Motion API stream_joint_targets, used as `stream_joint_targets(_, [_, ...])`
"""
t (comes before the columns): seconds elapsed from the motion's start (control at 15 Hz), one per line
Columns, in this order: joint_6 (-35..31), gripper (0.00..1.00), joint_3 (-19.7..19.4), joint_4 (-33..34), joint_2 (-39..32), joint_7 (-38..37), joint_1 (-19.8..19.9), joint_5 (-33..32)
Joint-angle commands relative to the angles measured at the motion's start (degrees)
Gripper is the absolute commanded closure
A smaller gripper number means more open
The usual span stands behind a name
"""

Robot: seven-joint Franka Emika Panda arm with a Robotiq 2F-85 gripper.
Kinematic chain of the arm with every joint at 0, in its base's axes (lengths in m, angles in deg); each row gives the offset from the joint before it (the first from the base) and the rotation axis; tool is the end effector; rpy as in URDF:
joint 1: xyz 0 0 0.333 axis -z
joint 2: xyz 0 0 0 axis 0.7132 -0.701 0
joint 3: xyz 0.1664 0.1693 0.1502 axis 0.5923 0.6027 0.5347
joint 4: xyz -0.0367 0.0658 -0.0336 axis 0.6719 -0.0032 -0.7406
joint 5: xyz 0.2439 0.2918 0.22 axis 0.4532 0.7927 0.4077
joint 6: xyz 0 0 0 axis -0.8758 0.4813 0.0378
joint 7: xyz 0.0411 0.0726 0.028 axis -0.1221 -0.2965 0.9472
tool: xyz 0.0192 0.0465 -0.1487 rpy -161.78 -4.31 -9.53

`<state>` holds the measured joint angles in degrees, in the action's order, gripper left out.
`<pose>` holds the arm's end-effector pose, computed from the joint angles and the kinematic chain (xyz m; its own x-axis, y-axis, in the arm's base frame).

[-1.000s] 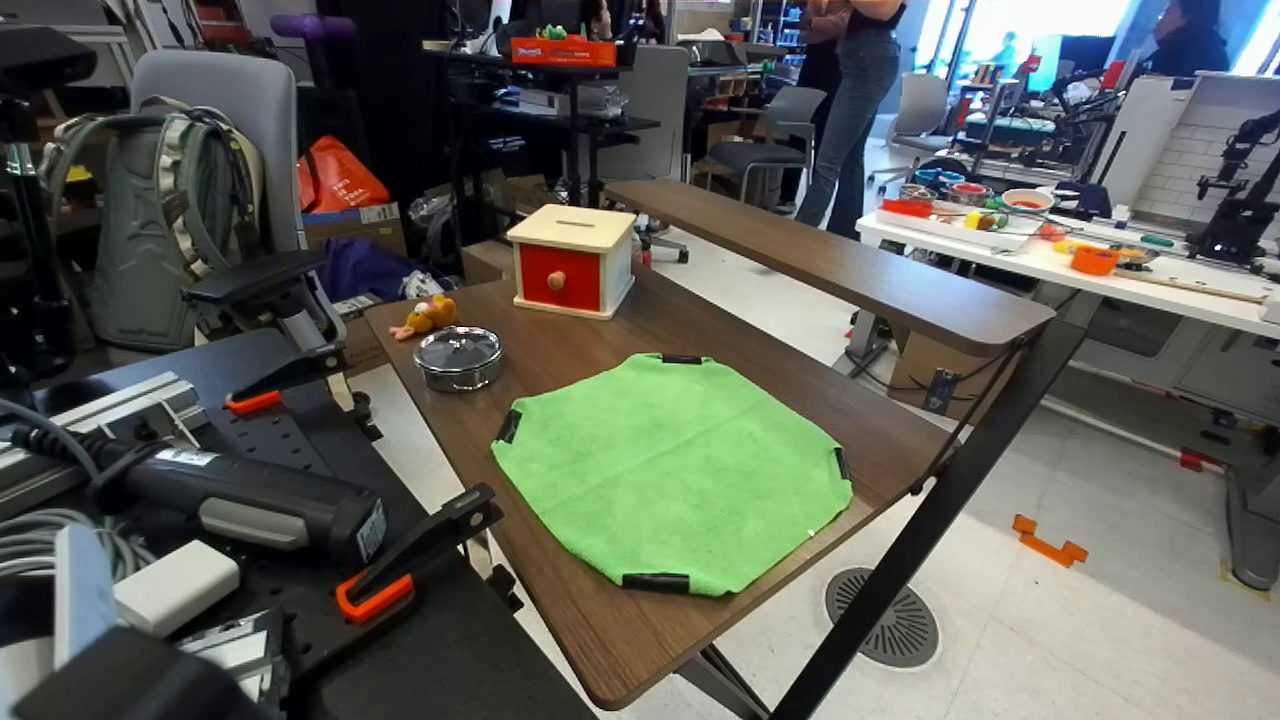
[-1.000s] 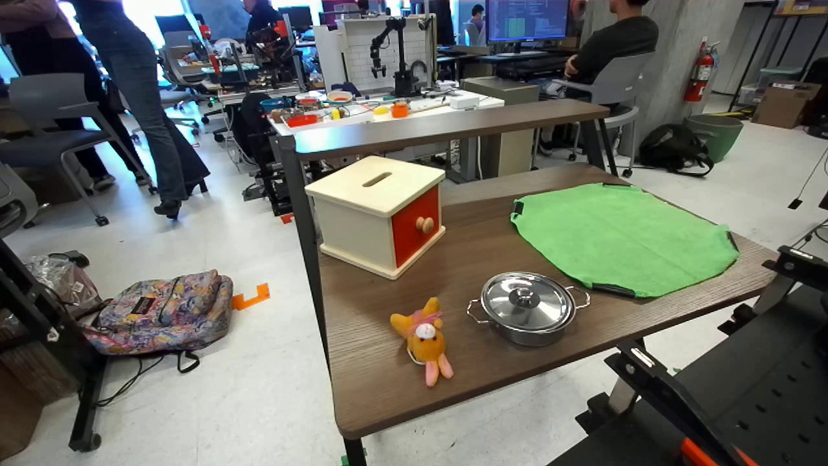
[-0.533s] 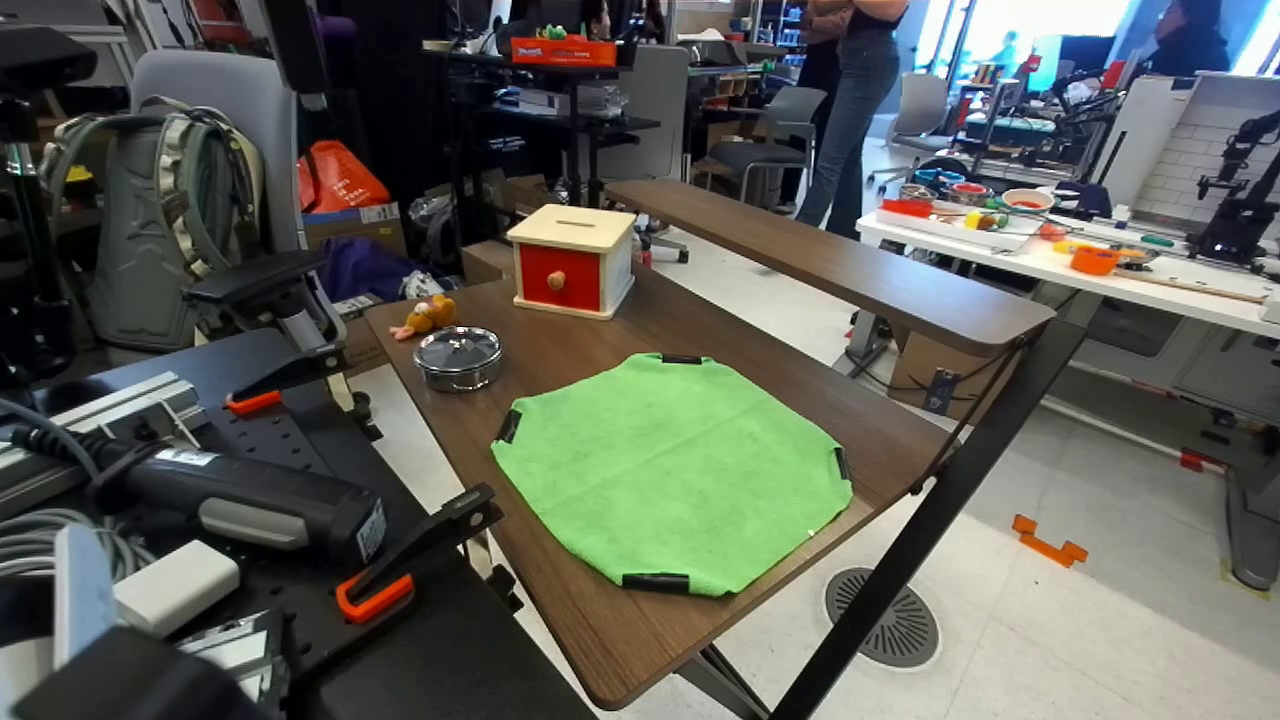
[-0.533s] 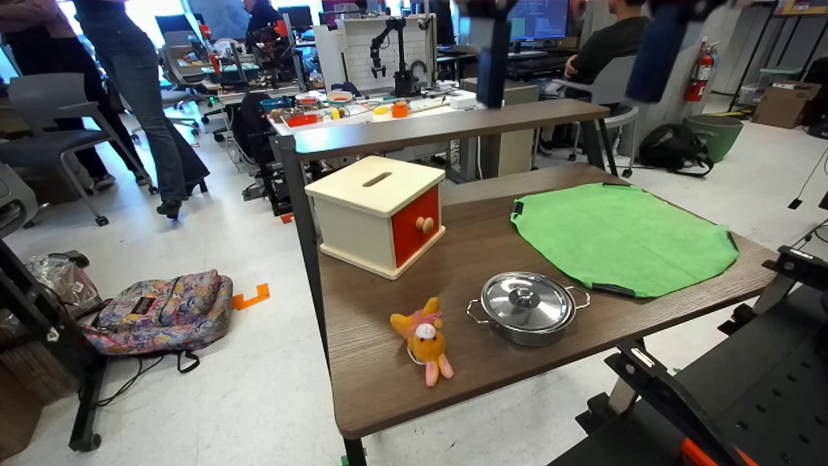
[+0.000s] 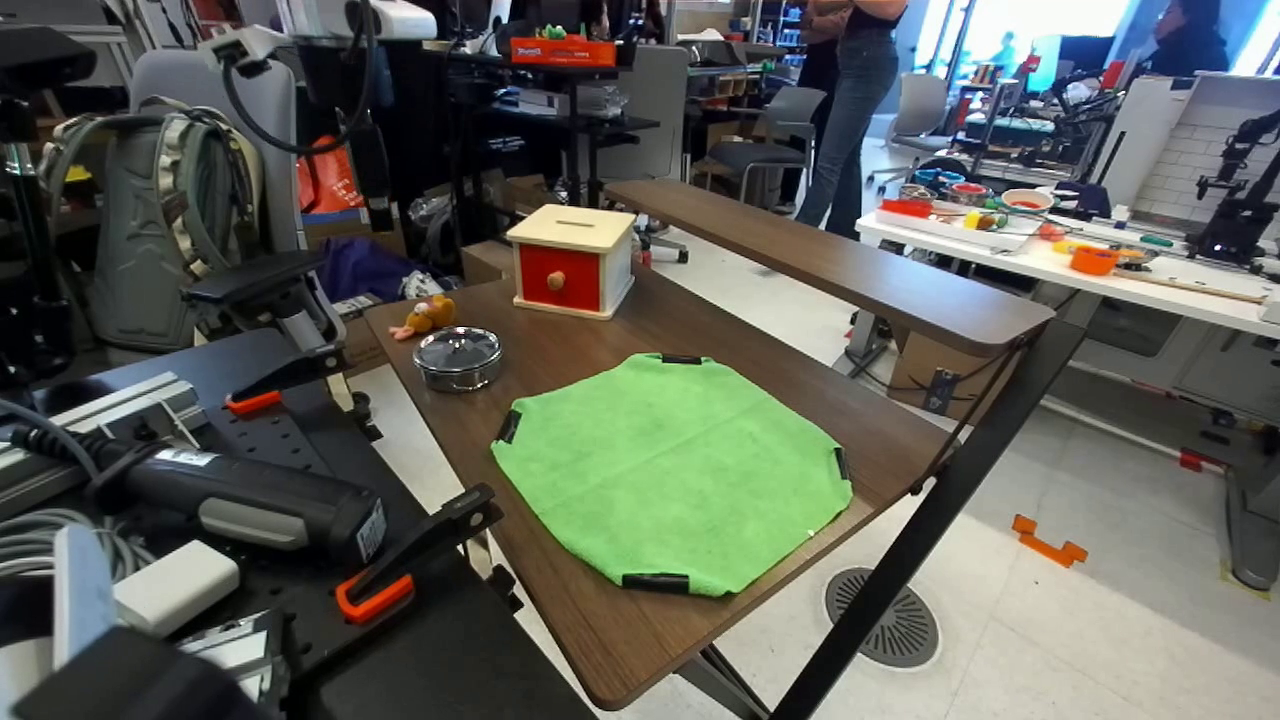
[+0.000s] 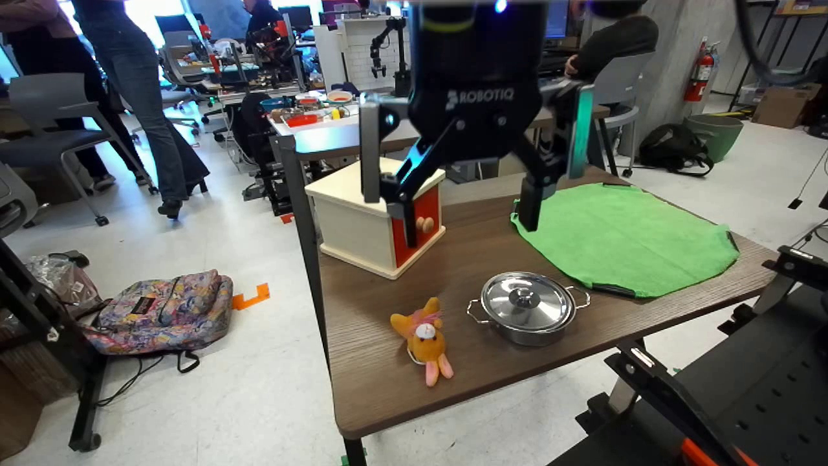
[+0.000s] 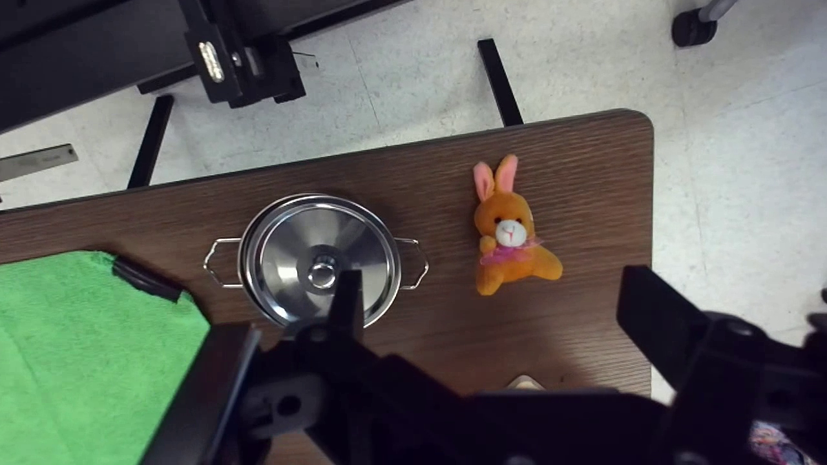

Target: Move the doll to the right of the drawer

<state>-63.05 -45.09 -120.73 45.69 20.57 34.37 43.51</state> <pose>0.4636 0.2478 0.1146 0.9650 -0.2617 0.0161 -0.2619 -0.9650 0.0127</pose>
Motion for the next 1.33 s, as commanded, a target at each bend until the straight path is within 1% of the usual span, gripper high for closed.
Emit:
stream_joint_targets(0.0, [-1.1,0.00,-5.2,7.8,-9.7,-3.7,-5.8,-2.9])
stream_joint_targets(0.27, [-1.1,0.00,-8.0,13.4,-17.2,-2.6,-10.2,-1.0])
stream_joint_targets(0.53, [-2.0,0.00,-11.0,17.9,-22.8,-2.9,-13.9,-1.3])
stream_joint_targets(0.8, [-1.9,0.00,-12.4,21.4,-26.8,-2.3,-15.1,0.1])
stream_joint_targets(0.87, [-1.8,0.02,-12.6,22.1,-27.6,-2.2,-15.2,0.3])
stream_joint_targets(0.93, [-1.7,0.26,-12.6,22.6,-28.2,-1.7,-15.2,0.4])
stream_joint_targets(1.0, [-1.6,0.27,-12.8,23.0,-28.7,-1.6,-15.3,0.3])
stream_joint_targets(1.07, [-1.5,0.31,-12.7,23.3,-29.1,-1.4,-15.3,0.4])
stream_joint_targets(1.13, [-1.5,0.40,-12.9,23.5,-29.4,-1.3,-15.3,0.3])
stream_joint_targets(1.27, [-1.3,0.55,-13.0,23.7,-29.6,-1.4,-15.3,0.4])
